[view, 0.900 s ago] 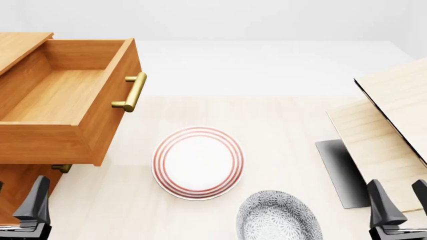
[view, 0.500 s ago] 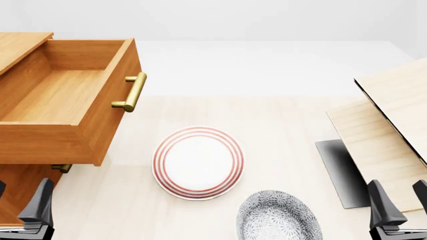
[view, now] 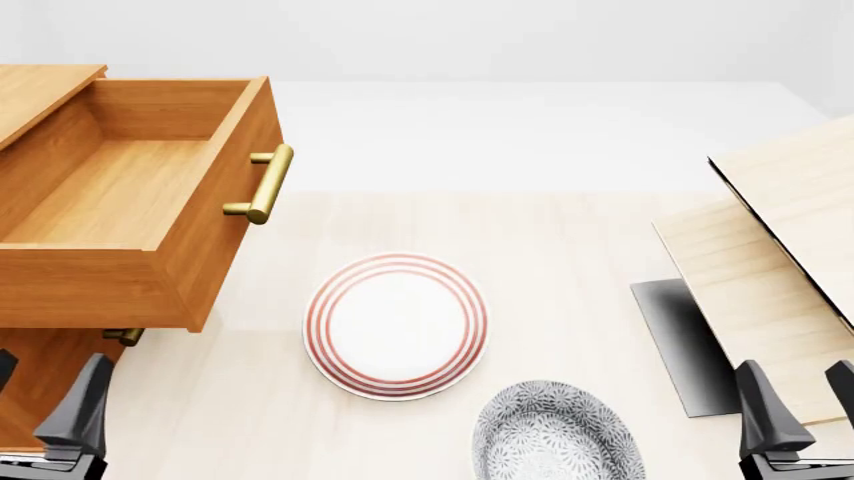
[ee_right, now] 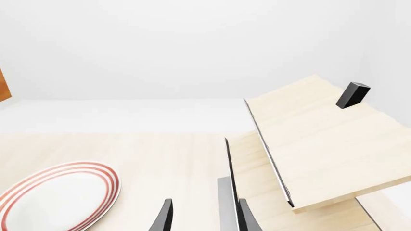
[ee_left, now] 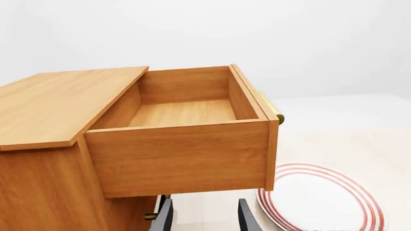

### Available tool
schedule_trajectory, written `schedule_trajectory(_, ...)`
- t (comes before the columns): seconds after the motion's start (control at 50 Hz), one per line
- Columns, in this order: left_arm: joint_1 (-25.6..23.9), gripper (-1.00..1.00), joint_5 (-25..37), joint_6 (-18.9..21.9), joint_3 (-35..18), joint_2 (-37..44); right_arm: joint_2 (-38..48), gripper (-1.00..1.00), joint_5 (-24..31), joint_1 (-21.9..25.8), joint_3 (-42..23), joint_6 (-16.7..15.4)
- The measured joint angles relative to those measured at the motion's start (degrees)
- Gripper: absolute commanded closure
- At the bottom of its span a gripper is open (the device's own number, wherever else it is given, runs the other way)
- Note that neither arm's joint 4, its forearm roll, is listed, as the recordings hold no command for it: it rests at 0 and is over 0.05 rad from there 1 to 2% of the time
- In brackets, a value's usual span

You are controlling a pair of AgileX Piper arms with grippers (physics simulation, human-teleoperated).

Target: Close the top drawer of the cabinet.

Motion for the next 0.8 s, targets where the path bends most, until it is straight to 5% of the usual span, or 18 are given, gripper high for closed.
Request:
schedule_trajectory(0.32, -8.28, -1.0, 2.7, -2.09, -5.03, 3.97, 0.0, -1.0, -0.03, 0.0, 0.04, 0.01)
schedule_trajectory(0.8, -27.02, -1.0, -8.37, -1.94, -11.47, 23.69, 0.0, -1.0, -0.06, 0.0, 0.07, 0.01)
